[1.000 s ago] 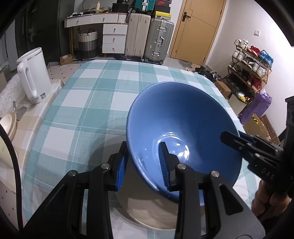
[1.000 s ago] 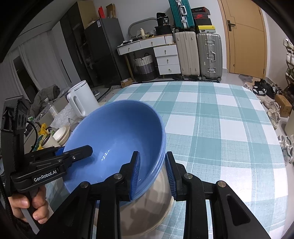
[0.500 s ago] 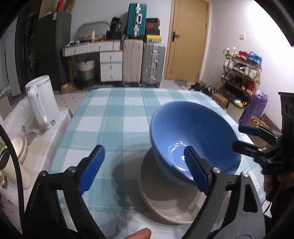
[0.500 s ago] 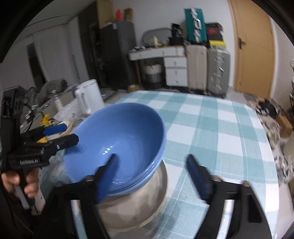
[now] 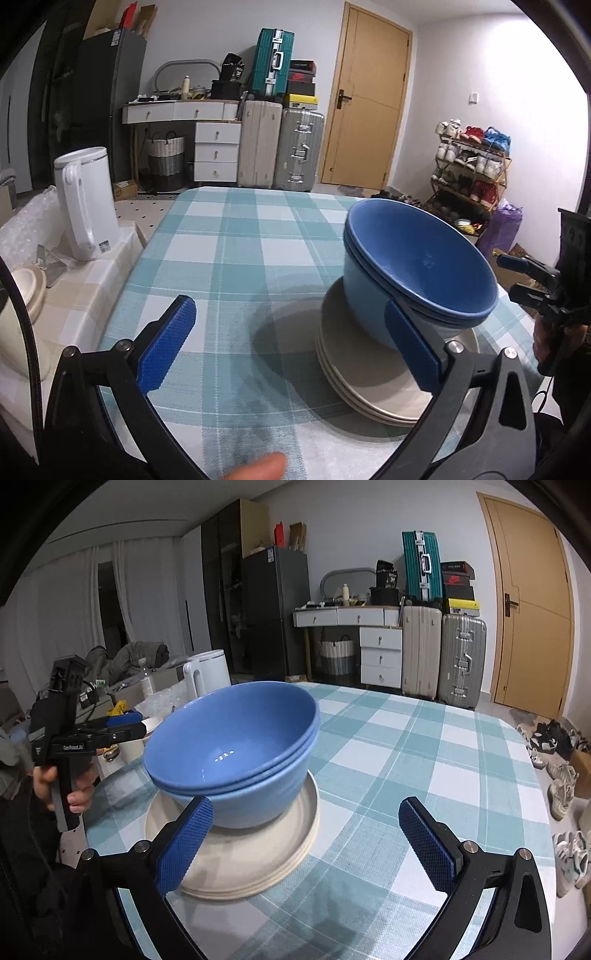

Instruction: Organize plates and bowls

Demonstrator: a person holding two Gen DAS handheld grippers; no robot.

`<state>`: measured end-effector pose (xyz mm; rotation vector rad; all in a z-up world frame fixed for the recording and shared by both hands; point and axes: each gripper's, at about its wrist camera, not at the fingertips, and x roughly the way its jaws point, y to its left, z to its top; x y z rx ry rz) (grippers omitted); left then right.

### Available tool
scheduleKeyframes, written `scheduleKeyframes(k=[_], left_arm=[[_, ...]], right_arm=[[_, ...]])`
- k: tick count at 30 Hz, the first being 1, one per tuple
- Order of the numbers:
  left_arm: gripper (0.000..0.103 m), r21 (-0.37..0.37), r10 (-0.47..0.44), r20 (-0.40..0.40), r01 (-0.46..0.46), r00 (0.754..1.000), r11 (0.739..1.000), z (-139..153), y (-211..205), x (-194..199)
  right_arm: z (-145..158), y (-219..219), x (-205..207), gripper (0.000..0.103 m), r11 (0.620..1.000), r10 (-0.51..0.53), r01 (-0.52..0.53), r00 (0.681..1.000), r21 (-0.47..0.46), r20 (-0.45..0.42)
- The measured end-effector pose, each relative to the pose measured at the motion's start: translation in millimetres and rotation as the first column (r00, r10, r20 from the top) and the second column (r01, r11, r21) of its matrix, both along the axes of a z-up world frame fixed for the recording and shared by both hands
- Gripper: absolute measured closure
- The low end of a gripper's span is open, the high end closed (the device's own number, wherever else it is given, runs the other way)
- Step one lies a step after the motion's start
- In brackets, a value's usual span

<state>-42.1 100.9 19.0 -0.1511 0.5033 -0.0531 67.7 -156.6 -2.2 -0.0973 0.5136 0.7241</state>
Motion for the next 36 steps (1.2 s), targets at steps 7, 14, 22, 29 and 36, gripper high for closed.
scheduleKeyframes(k=[7, 14, 22, 29, 36], left_arm=[[0.001, 0.032, -0.051, 0.049, 0.050, 0.997, 0.998, -10.6, -17.2, 7.4], [0.001, 0.041, -0.061, 0.086, 0.058, 0.994, 0.997, -17.4, -24.5, 10.2], [0.001, 0.044, -0.057, 0.090, 0.053, 0.994, 0.998, -20.2, -26.7, 12.5], [0.001, 0.060, -0.054, 0.098, 0.048, 0.994, 0.997, -22.6, -27.6, 15.6], [0.001, 0.073, -0.054, 0.109, 0.046, 0.993, 0.996, -23.5, -27.6, 13.4]], right_arm=[[-6.3, -4.1, -13.5, 0.001, 0.997, 0.046, -0.049, 0.998, 0.057, 0.039], [-11.0, 3.4, -20.5, 0.001, 0.993, 0.085, -0.089, 0.995, 0.075, 0.058], [-14.2, 3.5, -26.2, 0.001, 0.993, 0.082, -0.087, 0.994, 0.077, 0.069], [-11.6, -0.7, -31.2, 0.001, 0.993, 0.065, -0.075, 0.993, 0.093, 0.099], [-10.5, -3.1, -33.7, 0.001, 0.992, 0.060, -0.073, 0.991, 0.103, 0.122]])
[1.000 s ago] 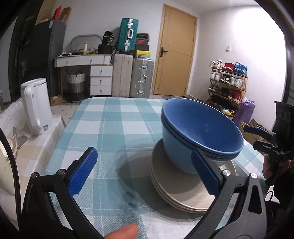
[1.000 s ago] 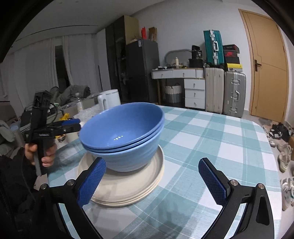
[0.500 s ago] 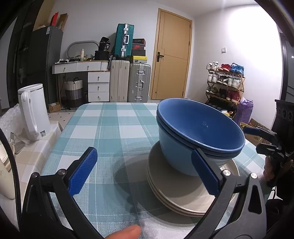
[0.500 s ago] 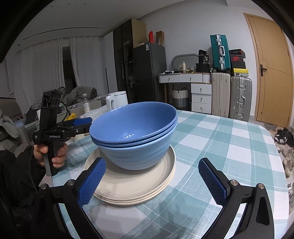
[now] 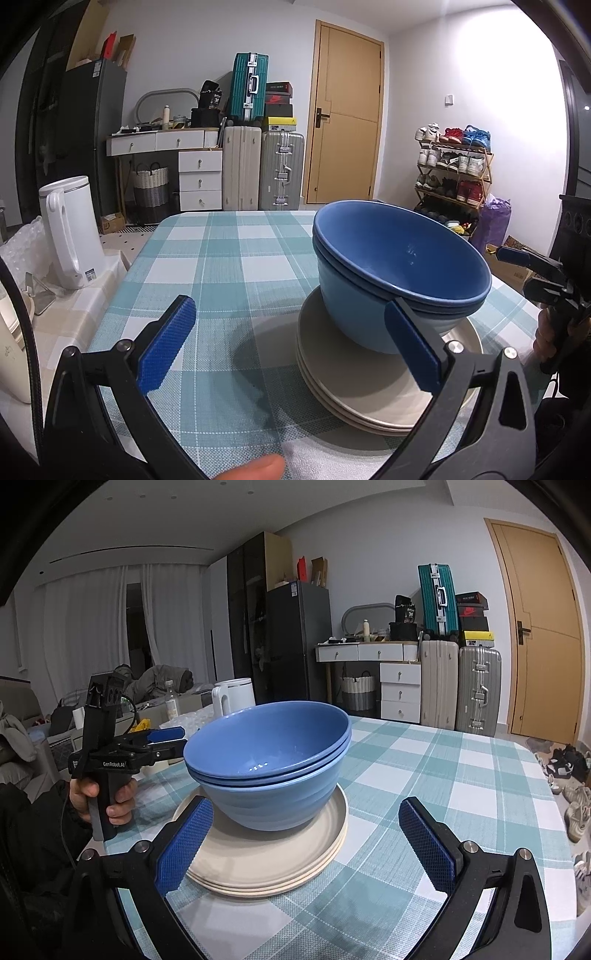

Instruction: Organize plates and bowls

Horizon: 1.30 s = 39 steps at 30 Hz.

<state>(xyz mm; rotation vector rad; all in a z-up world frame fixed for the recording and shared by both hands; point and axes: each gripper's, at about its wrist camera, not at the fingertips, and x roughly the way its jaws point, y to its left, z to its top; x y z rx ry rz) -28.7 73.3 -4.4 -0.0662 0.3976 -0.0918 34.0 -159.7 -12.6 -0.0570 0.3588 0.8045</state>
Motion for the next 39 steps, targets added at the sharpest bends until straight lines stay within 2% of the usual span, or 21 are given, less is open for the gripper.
scheduleKeyframes(k=[39], left_arm=[[0.001, -0.005, -0.005, -0.004, 0.005, 1.000, 1.000, 0.1, -2.2, -1.9]], right_arm=[[-1.1, 2.1, -0.4, 0.001, 1.000, 0.017, -0.017, 1.000, -0.010, 0.003]])
